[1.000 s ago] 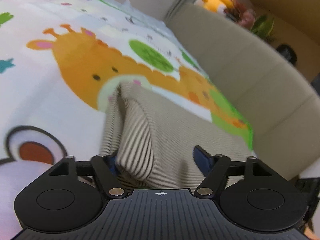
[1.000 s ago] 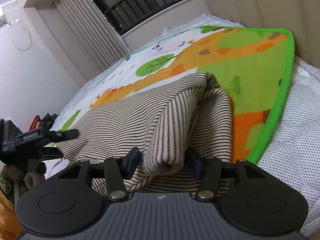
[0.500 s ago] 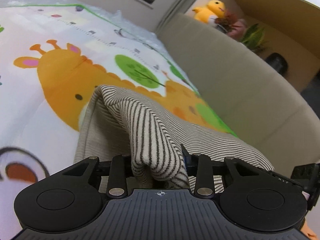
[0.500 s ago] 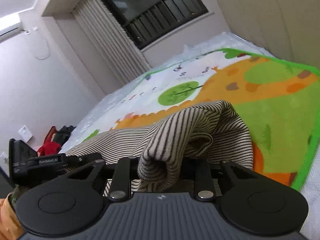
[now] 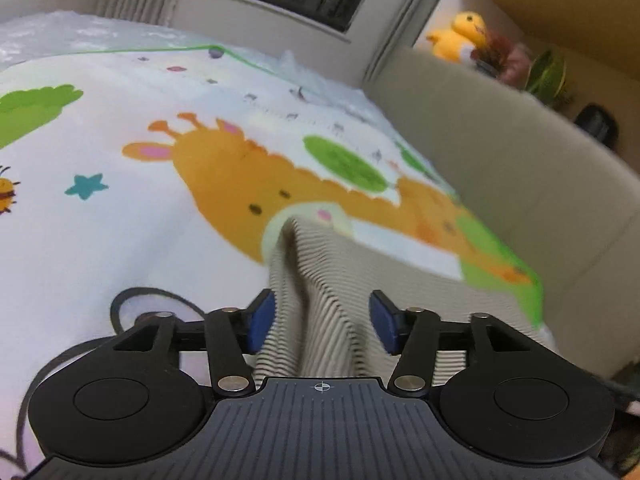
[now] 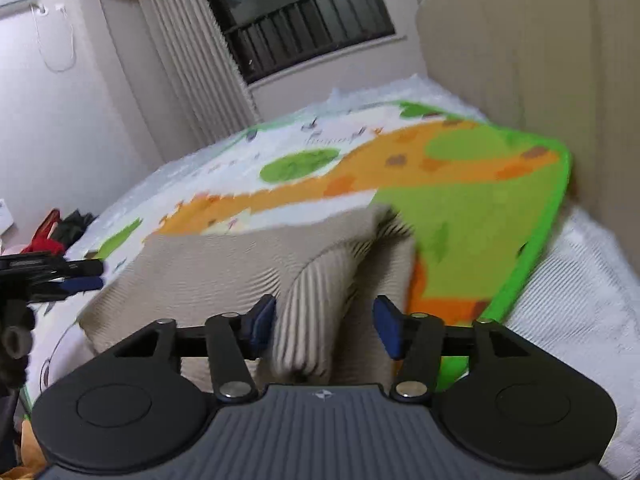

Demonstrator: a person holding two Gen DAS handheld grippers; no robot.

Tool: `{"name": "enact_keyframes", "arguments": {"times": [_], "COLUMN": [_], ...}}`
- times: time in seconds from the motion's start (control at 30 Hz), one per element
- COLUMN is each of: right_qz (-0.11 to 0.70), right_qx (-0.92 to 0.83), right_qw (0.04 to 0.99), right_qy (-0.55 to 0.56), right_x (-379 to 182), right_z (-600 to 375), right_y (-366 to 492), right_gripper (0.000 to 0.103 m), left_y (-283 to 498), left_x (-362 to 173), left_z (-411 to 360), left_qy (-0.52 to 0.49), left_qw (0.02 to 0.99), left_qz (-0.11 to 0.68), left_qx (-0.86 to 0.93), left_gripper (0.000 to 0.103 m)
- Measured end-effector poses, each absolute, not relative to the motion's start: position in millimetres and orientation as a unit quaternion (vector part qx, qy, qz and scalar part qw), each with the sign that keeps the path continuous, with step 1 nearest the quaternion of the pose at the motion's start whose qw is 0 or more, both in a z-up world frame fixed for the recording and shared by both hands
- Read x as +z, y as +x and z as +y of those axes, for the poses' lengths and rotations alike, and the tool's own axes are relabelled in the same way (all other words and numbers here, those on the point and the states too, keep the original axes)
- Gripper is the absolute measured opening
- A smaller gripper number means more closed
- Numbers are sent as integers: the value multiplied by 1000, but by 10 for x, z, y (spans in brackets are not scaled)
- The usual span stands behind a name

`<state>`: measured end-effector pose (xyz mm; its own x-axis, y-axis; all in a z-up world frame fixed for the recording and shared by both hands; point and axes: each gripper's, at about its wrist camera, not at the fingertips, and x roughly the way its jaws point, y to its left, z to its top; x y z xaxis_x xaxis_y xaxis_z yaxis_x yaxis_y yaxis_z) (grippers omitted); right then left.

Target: Fold clothes

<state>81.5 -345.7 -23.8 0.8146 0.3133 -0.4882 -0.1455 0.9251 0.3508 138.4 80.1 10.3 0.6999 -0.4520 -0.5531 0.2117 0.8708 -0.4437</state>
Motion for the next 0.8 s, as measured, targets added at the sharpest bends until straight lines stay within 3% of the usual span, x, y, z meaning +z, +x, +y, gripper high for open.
{"name": "enact_keyframes", "arguments": {"times": [0.07, 0.3, 0.53, 0.8], "right_qz": [277, 323, 336, 352], "right_qx": [117, 130, 179, 277], "right_qw": [942, 922, 913, 887], "right_qy": [147, 170, 146, 108], "right_x": [-234, -474, -453, -370], "right_z": [-3514, -3519, -3115, -2287], "right_y": [829, 921, 844, 892], "right_gripper": [58, 61, 68, 75], "left_y": [1349, 1431, 1877, 2446], "left_x": [129, -311, -304, -210], "left_z": [763, 401, 471, 674], "left_qy": [-204, -238, -208, -177], "left_qw": [880, 800, 830, 883], "left_qz": [364, 461, 435, 387], "left_qx": [-224, -300, -280, -200], "left_gripper": [75, 71, 58, 59]}}
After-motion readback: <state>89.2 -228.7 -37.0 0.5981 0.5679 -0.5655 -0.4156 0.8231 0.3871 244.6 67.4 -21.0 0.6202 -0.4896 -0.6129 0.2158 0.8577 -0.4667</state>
